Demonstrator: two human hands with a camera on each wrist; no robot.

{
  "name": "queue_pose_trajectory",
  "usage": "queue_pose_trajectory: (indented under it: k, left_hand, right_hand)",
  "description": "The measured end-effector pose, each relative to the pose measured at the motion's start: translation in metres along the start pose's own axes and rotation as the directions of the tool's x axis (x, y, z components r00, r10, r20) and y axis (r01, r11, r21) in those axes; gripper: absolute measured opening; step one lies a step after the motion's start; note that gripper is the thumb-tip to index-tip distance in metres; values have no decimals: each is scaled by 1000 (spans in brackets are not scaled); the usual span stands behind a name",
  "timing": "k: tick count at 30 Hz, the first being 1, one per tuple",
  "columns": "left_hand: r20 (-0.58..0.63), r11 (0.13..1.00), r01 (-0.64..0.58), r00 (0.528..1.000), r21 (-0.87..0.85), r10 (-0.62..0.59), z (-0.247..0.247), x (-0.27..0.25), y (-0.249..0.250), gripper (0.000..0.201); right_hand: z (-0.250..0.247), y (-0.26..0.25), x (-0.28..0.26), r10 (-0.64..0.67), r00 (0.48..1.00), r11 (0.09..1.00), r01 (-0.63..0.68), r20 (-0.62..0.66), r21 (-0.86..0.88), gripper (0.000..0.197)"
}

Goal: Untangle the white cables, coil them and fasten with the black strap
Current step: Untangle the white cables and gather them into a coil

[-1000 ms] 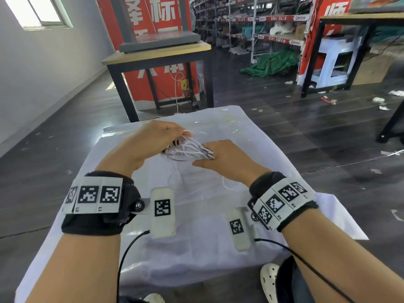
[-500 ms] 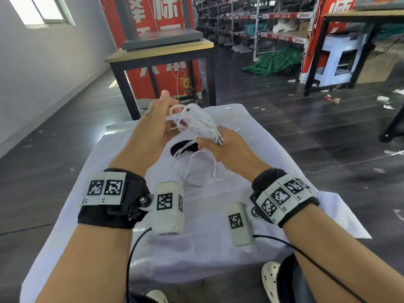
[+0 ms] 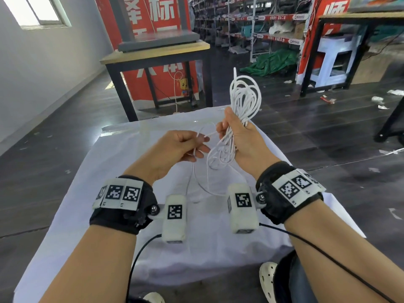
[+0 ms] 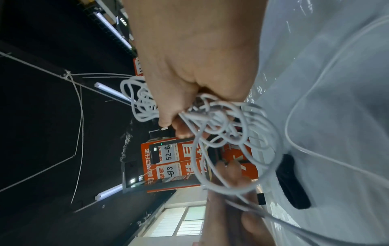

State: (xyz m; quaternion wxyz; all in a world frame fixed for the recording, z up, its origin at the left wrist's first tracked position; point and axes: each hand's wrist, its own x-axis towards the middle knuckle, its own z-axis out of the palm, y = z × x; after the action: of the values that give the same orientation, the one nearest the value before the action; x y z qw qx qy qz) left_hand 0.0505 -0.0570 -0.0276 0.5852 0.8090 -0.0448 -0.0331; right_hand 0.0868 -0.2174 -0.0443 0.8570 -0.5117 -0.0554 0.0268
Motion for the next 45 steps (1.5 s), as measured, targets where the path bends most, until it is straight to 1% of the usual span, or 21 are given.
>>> queue_pose_trajectory:
  k: [3, 6, 7, 8, 10, 12, 13, 14, 15, 17, 19, 22, 24, 26, 28, 31, 33, 35, 38, 41, 45]
  left_hand:
    - [-150, 970, 31, 986, -240, -69, -10, 2, -3, 21]
    - [-399, 814, -88, 898, -574, -184, -35, 1, -12, 13]
    - [-469, 792, -147, 862, -592, -190, -44, 1, -16, 11]
    - [-544, 833, -171, 821, -527, -175, -53, 1, -20, 12]
    - [-684, 963, -109, 723, -246, -93, -67, 3, -29, 18]
    - [-773, 1000, -2, 635, -2, 0, -77, 5, -35, 23]
    - [-786, 996, 45, 618, 71, 28, -80, 6, -39, 26]
    - [-785, 986, 101, 618, 134, 43, -83, 7, -42, 30]
    - [-764, 963, 180, 644, 199, 38, -84, 7, -44, 36]
    - [-692, 897, 313, 722, 313, -10, -80, 7, -45, 49]
    - [-624, 870, 354, 779, 344, -70, -70, 6, -42, 56]
    - [-548, 853, 318, 835, 413, -47, -57, 4, -34, 49]
    - [-487, 871, 227, 873, 436, 17, -47, 5, -27, 41]
    - [-318, 920, 77, 946, 385, 54, -34, 5, -20, 37]
    - [-69, 928, -14, 997, 374, 43, -17, 4, -15, 42]
    - [159, 867, -109, 987, 486, 35, 8, 1, -10, 55]
    - [249, 882, -164, 967, 441, 56, 22, -4, -7, 57]
    - [305, 914, -178, 950, 364, 63, 31, -7, -6, 47]
    - [256, 918, -184, 962, 352, 94, 35, -7, -3, 33]
    - [174, 938, -157, 979, 309, 107, 35, -4, -3, 38]
    - [133, 988, -39, 991, 148, 19, 35, -3, -5, 36]
  right_hand:
    - [-3, -8, 2, 21, 992, 980, 4, -122, 200, 43]
    - [-10, -21, 3, 39, 956, 929, 73, -292, 362, 41]
    - [-14, -23, 3, 29, 937, 928, 104, -348, 359, 40]
    - [-17, -24, 3, 16, 918, 935, 127, -397, 332, 40]
    - [-24, -24, 5, -28, 880, 959, 157, -474, 236, 39]
    - [-27, -24, 6, -82, 854, 976, 173, -513, 132, 38]
    - [-27, -25, 6, -104, 851, 980, 175, -515, 91, 39]
    - [-26, -25, 5, -117, 853, 983, 172, -508, 63, 39]
    - [-24, -26, 5, -122, 861, 985, 167, -494, 47, 39]
    - [-19, -25, 3, -124, 878, 989, 149, -462, 18, 38]
    - [-15, -21, 2, -121, 891, 991, 133, -438, -5, 36]
    - [-10, -18, 2, -119, 909, 991, 133, -400, 7, 37]
    - [-8, -17, 1, -112, 919, 992, 127, -378, 16, 38]
    - [-6, -16, 1, -104, 927, 993, 120, -360, 23, 39]
    - [-4, -14, 0, -117, 926, 992, 128, -358, 8, 38]
    - [-2, -15, -1, -160, 913, 986, 164, -374, -19, 37]
    - [-3, -15, -1, -182, 904, 982, 189, -386, -20, 35]
    - [-3, -15, -1, -203, 896, 978, 207, -395, -32, 32]
    - [-2, -13, 0, -211, 900, 976, 216, -382, -30, 22]
    - [0, -10, 0, -227, 913, 974, 218, -337, -67, 17]
    - [4, -7, -2, -228, 936, 969, 193, -268, -151, 11]
